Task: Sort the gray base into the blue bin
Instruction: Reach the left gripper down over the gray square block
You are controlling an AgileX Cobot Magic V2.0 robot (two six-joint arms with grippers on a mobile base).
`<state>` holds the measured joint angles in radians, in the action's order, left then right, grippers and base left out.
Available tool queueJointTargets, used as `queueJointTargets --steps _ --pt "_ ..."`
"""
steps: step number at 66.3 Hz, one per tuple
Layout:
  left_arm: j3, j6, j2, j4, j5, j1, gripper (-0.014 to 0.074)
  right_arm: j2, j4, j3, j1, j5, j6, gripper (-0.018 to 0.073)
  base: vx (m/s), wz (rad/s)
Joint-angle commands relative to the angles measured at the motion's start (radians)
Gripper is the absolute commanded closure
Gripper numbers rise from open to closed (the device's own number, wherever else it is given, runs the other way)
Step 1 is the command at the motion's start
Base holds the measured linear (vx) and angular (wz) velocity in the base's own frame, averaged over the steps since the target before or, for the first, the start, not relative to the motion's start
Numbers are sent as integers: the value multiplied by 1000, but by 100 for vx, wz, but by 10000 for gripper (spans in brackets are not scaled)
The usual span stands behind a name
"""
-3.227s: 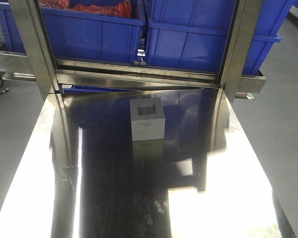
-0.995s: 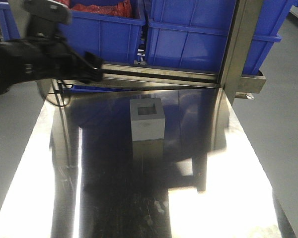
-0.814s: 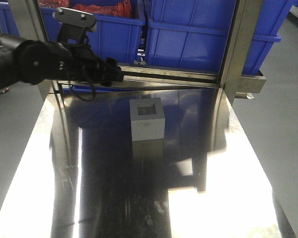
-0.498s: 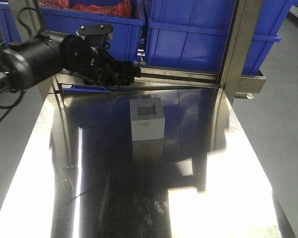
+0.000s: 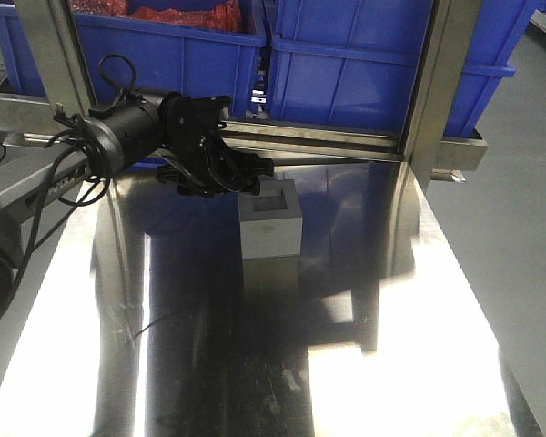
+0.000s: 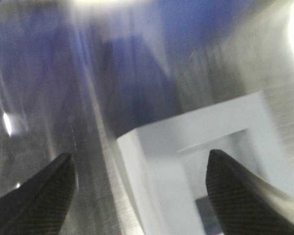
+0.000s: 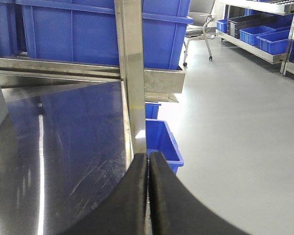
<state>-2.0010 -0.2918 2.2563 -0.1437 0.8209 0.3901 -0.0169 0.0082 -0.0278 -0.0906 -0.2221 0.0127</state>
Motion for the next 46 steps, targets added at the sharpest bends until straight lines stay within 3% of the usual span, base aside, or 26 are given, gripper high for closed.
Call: queueJointTargets --steps 1,46 --pt "-39 -8 -65 -55 -50 12 73 -2 -8 -2 0 75 -13 564 0 0" --pt "-39 15 -18 -67 -43 34 74 -2 -8 -2 0 75 -13 564 0 0"
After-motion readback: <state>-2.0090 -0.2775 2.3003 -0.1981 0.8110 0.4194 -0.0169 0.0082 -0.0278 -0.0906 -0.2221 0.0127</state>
